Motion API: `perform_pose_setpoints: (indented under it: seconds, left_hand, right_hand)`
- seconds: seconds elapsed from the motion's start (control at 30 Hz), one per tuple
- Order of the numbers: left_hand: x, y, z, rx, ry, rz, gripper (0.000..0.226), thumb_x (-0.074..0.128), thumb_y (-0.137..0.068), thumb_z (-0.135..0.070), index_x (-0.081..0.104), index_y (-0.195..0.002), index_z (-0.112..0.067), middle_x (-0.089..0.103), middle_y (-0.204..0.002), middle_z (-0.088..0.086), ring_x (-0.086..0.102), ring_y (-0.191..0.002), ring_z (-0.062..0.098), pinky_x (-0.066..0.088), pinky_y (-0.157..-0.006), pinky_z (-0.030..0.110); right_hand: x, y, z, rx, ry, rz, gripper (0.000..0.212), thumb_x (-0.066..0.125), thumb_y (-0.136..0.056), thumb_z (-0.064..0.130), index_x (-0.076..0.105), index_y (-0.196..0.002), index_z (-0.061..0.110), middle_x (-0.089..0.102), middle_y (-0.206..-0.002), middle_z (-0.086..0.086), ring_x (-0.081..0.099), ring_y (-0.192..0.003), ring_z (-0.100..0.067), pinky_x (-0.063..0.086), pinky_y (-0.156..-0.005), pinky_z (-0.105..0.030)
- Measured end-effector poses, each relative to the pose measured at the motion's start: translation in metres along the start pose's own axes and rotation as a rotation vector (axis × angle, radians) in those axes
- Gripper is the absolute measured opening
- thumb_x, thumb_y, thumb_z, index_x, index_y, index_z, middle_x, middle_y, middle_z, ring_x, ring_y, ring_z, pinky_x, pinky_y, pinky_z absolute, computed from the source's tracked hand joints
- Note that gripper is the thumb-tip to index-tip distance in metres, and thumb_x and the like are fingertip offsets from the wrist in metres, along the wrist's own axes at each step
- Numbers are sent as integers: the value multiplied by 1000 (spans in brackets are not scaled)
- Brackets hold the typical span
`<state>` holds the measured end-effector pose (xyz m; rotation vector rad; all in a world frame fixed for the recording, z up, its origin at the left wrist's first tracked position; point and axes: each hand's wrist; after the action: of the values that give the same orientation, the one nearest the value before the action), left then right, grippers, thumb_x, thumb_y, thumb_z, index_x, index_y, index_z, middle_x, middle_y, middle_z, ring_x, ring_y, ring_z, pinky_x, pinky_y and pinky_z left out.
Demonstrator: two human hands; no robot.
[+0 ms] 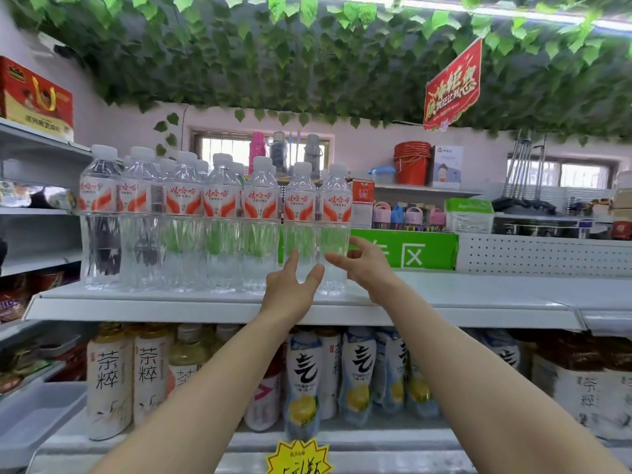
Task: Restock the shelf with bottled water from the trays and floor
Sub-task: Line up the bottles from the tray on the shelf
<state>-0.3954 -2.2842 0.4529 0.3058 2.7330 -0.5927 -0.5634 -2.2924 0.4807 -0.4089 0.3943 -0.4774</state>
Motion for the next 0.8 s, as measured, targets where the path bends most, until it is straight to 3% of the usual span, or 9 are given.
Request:
perform_pose_setpoints:
  seconds: [0.13, 0.27, 0.43, 0.63, 0.8]
  left_hand:
    - [-1, 4, 0, 3, 11, -3, 72, 45, -98, -59, 12, -158, -38, 12, -163, 11, 27, -147, 31, 30, -114, 43]
    - [-10, 14, 9, 26, 20, -39, 72, 52, -96, -57, 24, -157, -29, 21, -162, 7, 30, -146, 28, 32, -113, 41]
    - [-38, 36, 29, 24, 5, -126, 67, 62, -91, -54, 41, -148, -25, 38, -152, 9, 46, -133, 28, 42, -106, 41]
    - [-73, 80, 64, 13, -104, -218, 63, 75, -84, -42, 52, -139, -20, 49, -140, 13, 50, -127, 31, 43, -101, 39]
    - [-89, 127, 115, -57, -211, -193, 63, 81, -80, -33, 55, -137, -25, 51, -132, 13, 46, -126, 31, 38, -102, 37]
  right_hand:
    - [-1, 14, 14, -19, 158, -57, 46, 81, -86, 34, 68, -125, 14, 71, -101, 2, 64, -87, -13, 53, -82, -32]
    - [-2, 39, 25, 31, 275, -86, 73, 80, -86, 41, 51, -145, 10, 64, -131, -8, 61, -115, -23, 47, -98, -35]
    - [8, 80, 33, 14, 344, -88, 82, 82, -84, 41, 41, -151, 16, 56, -145, -10, 56, -129, -26, 45, -104, -39]
    - [41, 139, 37, -97, 567, -30, 78, 81, -84, 40, 42, -149, 22, 52, -146, -7, 51, -134, -26, 47, -104, -42]
    - [79, 193, 0, -53, 796, 57, 78, 79, -85, 41, 40, -150, 25, 52, -141, -12, 48, -130, -34, 48, -99, -44]
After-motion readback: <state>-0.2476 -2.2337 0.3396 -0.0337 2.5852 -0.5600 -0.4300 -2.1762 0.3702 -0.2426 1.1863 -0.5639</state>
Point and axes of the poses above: each hand's wrist, its own y-axis away from the middle knuckle, its own x-axis out of the palm, z = x × y
